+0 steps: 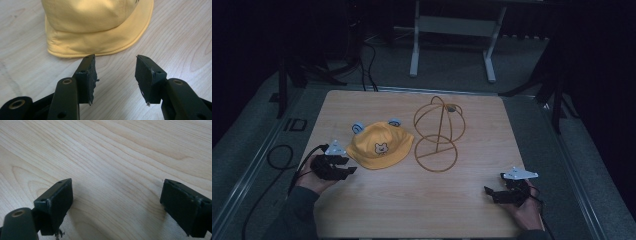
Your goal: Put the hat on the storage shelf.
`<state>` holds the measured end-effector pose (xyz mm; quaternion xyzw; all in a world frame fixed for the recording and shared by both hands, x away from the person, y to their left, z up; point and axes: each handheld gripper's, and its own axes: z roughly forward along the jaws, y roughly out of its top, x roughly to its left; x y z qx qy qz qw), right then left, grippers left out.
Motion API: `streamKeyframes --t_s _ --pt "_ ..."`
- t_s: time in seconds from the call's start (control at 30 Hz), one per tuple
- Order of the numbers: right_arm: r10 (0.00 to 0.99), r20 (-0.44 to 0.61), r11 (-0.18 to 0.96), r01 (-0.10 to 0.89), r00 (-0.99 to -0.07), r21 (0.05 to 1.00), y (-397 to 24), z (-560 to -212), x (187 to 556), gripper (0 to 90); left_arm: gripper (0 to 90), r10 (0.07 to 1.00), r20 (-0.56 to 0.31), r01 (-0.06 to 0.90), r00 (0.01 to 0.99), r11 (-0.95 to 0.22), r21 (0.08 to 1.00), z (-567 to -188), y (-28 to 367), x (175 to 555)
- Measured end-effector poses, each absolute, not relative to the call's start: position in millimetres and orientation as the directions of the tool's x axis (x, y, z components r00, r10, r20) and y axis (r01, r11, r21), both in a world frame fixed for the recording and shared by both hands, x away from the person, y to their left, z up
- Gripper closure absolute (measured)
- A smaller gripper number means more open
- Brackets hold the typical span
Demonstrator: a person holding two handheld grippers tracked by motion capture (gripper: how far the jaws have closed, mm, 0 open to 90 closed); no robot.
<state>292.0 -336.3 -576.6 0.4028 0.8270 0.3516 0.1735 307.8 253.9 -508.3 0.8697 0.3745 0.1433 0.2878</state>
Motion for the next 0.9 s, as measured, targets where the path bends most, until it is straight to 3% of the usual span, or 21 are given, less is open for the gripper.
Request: streamKeyframes --t_s 0.9 --pt "0.794 -0.002 0.421 0.548 -0.607 0.723 -336.5 -576.6 291.9 11.6 50.4 0.676 0.105 0.496 0.729 -0.628 0.599 -463.3 247.6 316.8"
